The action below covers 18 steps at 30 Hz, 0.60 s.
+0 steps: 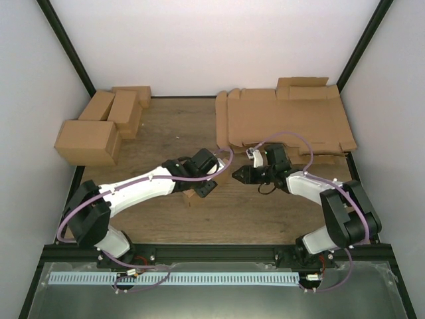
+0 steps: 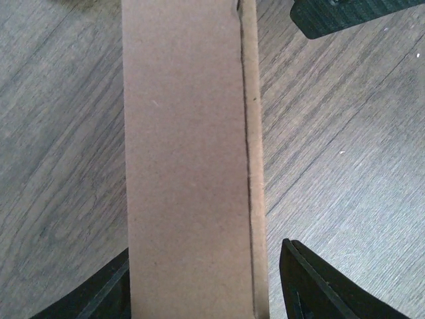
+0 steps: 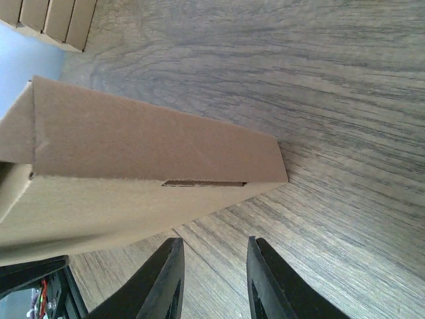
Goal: Fold the paper box
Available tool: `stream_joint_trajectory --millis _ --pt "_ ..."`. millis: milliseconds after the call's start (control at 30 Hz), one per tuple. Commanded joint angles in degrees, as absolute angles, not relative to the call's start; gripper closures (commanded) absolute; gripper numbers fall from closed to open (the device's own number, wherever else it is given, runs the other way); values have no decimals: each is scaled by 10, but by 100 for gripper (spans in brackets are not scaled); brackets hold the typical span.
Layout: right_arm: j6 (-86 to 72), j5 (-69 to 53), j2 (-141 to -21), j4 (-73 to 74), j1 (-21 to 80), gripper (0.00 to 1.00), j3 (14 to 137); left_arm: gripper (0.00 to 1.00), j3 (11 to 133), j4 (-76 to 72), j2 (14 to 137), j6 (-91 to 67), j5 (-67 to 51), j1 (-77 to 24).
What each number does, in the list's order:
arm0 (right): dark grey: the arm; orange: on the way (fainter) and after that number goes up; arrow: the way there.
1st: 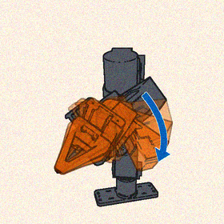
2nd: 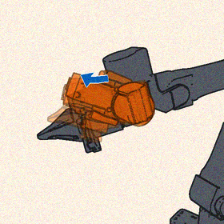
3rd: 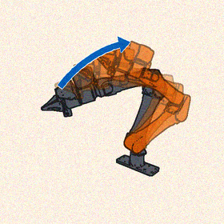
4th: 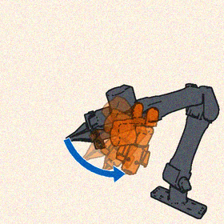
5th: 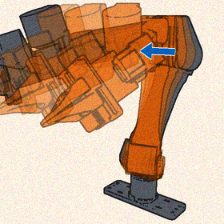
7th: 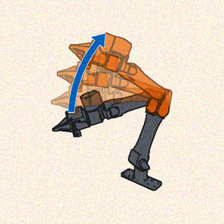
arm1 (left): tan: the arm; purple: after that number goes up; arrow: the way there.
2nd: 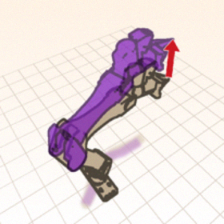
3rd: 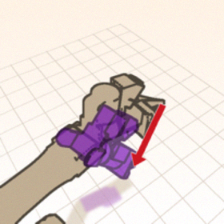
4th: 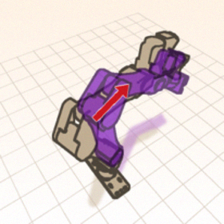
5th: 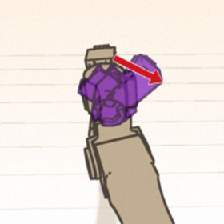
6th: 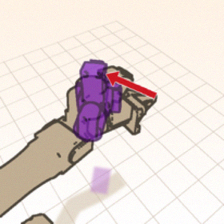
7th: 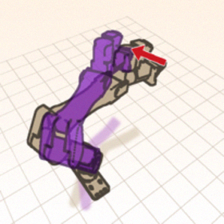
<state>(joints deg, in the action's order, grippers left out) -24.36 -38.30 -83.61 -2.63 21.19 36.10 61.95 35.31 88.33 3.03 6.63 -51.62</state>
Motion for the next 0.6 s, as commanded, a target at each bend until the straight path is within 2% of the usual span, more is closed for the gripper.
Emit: stream_joint_trajectory --millis 0,67,300,367,533,567 --pt "-229 -370 -812 -10 211 72 385 47 621 363 889 41 54 -515" --pt "-229 -360 -789 -2 211 69 394 48 624 364 895 43 54 -515" --pt "-212 -384 -770 37 210 68 449 49 628 367 908 44 64 -515" --pt "-219 -406 -769 25 210 74 453 49 628 365 908 44 65 -515" --pt "-231 -467 -800 11 211 98 490 49 626 359 906 45 59 -516" --pt "-232 -475 -808 10 211 99 497 49 625 357 907 45 57 -515"
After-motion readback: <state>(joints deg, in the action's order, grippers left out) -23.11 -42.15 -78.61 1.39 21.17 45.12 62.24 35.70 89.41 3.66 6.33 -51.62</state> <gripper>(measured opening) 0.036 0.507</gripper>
